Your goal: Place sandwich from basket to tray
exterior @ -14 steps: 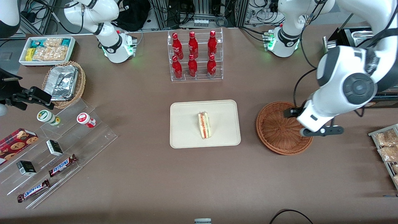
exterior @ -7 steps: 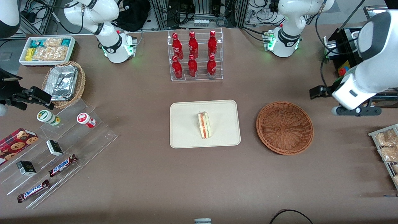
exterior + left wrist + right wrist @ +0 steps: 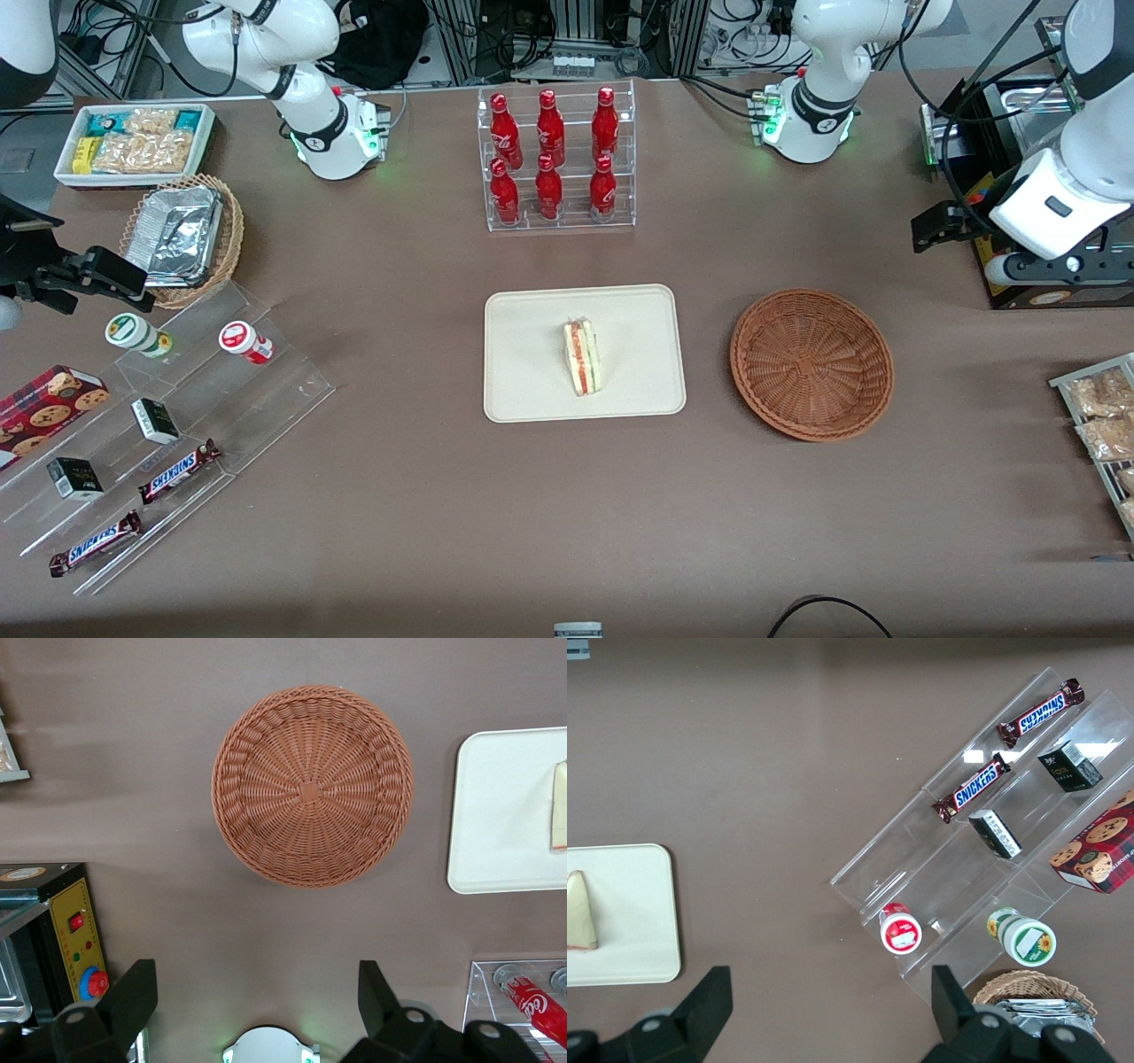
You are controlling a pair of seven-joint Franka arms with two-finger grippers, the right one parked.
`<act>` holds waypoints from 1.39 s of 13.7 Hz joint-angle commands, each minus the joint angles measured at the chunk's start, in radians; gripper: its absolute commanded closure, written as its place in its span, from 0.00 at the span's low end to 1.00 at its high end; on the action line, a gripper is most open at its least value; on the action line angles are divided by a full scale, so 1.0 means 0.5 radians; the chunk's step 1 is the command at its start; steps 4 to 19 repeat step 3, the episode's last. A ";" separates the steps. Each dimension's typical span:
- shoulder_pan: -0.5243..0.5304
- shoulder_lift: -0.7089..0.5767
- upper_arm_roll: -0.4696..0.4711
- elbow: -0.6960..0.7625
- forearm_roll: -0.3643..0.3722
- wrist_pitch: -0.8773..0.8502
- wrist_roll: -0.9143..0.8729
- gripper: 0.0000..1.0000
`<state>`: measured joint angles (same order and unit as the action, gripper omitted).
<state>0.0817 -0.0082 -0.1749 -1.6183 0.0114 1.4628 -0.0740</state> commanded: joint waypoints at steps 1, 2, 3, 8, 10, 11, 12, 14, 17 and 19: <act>0.018 -0.057 -0.006 -0.049 0.014 -0.002 0.013 0.00; 0.015 -0.054 -0.006 -0.049 0.014 0.007 0.004 0.00; 0.014 -0.054 0.018 -0.049 0.008 0.007 0.004 0.00; 0.014 -0.054 0.018 -0.049 0.008 0.007 0.004 0.00; 0.014 -0.054 0.018 -0.049 0.008 0.007 0.004 0.00; 0.014 -0.054 0.018 -0.049 0.008 0.007 0.004 0.00; 0.014 -0.054 0.018 -0.049 0.008 0.007 0.004 0.00; 0.014 -0.054 0.018 -0.049 0.008 0.007 0.004 0.00; 0.014 -0.054 0.018 -0.049 0.008 0.007 0.004 0.00; 0.014 -0.054 0.018 -0.049 0.008 0.007 0.004 0.00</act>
